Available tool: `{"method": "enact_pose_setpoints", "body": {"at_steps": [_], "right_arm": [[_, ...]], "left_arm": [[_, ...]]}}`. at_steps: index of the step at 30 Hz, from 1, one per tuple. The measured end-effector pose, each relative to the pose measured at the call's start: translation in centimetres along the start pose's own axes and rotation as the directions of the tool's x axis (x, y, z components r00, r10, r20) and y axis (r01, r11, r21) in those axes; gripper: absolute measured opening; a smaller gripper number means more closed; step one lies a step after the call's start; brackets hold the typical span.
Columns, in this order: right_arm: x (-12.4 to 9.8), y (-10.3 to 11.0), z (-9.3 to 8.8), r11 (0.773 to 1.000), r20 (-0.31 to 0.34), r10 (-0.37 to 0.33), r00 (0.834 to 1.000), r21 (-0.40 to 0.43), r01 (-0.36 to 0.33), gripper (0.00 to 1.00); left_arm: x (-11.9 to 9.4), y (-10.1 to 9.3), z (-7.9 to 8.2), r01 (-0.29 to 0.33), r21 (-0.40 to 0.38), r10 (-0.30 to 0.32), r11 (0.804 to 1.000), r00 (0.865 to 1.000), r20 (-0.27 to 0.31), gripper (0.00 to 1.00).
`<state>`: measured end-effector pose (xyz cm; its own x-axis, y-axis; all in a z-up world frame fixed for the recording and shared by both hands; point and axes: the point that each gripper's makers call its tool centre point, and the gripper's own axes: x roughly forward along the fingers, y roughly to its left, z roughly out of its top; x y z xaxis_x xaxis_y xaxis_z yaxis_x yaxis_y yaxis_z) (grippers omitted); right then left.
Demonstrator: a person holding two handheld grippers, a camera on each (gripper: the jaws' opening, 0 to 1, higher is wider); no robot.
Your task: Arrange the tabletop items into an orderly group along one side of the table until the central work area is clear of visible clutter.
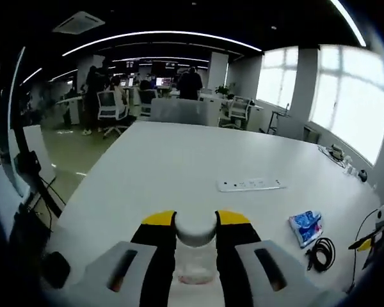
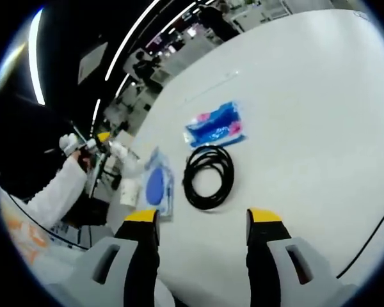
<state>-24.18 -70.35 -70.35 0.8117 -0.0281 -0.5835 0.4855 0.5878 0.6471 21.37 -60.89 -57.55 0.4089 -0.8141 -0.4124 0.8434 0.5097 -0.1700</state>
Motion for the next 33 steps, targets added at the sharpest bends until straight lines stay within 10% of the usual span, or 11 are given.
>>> {"method": "enact_pose_setpoints", "body": {"at_steps": [8,22,33], "right_arm": [[-0.6,-0.4,0.7,1.000,0.033,-0.013,0.999,0.004,0.013,0.53],[-0.5,-0.4,-0.4,1.000,0.006,-0.026,1.000,0.010,0.026,0.53],[0.2,0.2,-0.9,1.000,-0.031,-0.002,1.000,-0.010,0.002,0.53]], "left_arm": [[2.4,2.0,3.7,-0.010,0.124,0.006,0.992,0.999,0.033,0.21],[4.2,3.5,-2.5,0.020,0.124,-0.012,0.992,0.998,-0.065,0.21],[3.8,2.9,-2.6,0.059,0.167,-0.049,0.984,0.997,-0.064,0.22]]}}
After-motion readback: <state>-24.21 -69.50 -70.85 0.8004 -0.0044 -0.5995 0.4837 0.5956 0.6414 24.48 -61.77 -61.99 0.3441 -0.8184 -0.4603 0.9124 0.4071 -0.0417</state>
